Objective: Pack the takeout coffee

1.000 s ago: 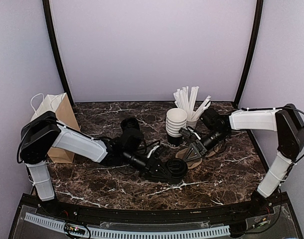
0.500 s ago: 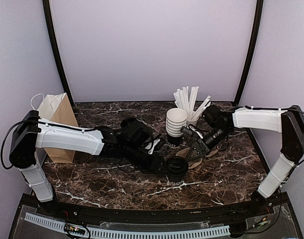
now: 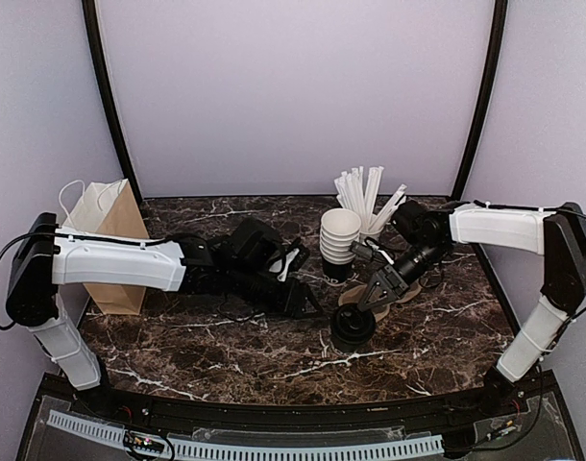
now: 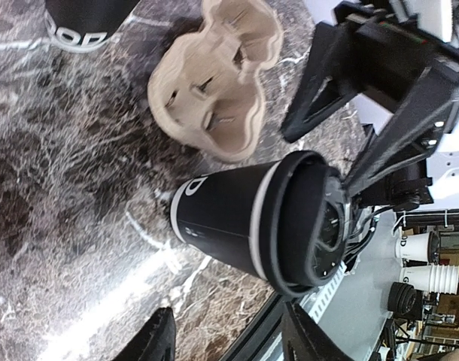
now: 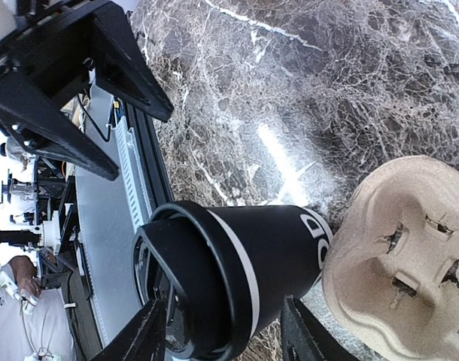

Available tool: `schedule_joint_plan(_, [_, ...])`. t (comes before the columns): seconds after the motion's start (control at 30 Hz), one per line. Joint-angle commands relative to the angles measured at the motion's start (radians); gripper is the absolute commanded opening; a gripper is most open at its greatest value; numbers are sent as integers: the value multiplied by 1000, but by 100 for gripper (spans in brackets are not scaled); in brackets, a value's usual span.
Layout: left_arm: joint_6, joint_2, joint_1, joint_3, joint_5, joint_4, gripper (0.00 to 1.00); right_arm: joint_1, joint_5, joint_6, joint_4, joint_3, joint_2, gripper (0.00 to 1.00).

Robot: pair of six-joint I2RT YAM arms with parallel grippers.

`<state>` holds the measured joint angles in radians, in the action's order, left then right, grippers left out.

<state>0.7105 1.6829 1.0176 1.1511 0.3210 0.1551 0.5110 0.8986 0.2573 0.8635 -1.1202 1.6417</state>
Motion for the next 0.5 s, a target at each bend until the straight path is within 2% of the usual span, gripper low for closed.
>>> schedule_joint_plan(0.0, [-17, -35, -1, 13, -16, -16, 52, -8, 3, 14, 12, 3, -34, 54])
schedule_joint_plan(0.23, [108, -7, -4, 3, -20, -47, 51, -24, -31, 16, 2, 24, -92, 54])
schedule_joint_plan(0.47, [203, 35, -21, -35, -31, -162, 43, -85, -88, 55, 33, 58, -110, 51])
